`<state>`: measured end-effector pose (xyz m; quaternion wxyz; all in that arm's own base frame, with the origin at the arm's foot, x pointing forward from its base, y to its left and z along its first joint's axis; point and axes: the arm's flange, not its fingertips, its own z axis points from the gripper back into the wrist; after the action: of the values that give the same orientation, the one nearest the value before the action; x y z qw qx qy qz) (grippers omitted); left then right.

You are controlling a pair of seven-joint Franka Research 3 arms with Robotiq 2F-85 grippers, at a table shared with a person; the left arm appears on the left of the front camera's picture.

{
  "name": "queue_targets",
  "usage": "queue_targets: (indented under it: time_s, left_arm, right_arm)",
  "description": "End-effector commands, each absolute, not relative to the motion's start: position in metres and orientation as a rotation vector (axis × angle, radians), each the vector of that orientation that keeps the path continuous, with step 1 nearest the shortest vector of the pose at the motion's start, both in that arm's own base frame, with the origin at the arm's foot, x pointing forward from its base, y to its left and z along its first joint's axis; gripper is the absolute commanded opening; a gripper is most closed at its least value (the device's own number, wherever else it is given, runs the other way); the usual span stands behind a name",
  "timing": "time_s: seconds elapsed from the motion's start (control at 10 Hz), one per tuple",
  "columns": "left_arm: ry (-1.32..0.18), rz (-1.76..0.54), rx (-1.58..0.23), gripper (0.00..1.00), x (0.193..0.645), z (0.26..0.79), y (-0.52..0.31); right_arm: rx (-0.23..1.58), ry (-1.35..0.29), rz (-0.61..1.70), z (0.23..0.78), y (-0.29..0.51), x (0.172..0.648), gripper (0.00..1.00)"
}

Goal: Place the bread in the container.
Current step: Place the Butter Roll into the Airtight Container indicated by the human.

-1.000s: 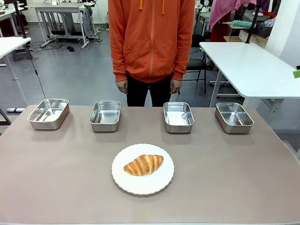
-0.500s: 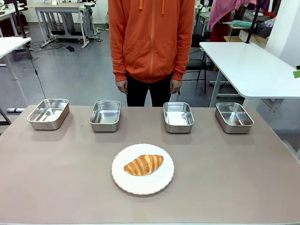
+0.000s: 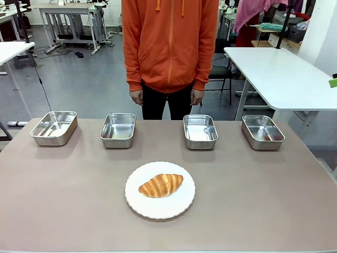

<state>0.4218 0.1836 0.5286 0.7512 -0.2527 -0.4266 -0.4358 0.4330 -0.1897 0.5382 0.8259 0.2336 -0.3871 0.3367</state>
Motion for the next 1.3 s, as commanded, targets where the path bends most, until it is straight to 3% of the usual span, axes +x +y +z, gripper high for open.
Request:
queue_targets:
  time_s: [0.0, 1.2]
  left_arm:
    - [-0.945, -0.965, -0.560, 1.00, 0.4211, 0.5299, 0.1857]
    - [-0.945, -0.965, -0.560, 1.00, 0.4211, 0.5299, 0.1857]
  right_arm:
    - [0.503, -0.832, 0.720, 0.5392, -0.1892, 0.4335, 1.00]
    - [0.503, -0.832, 0.720, 0.5392, -0.1892, 0.4335, 1.00]
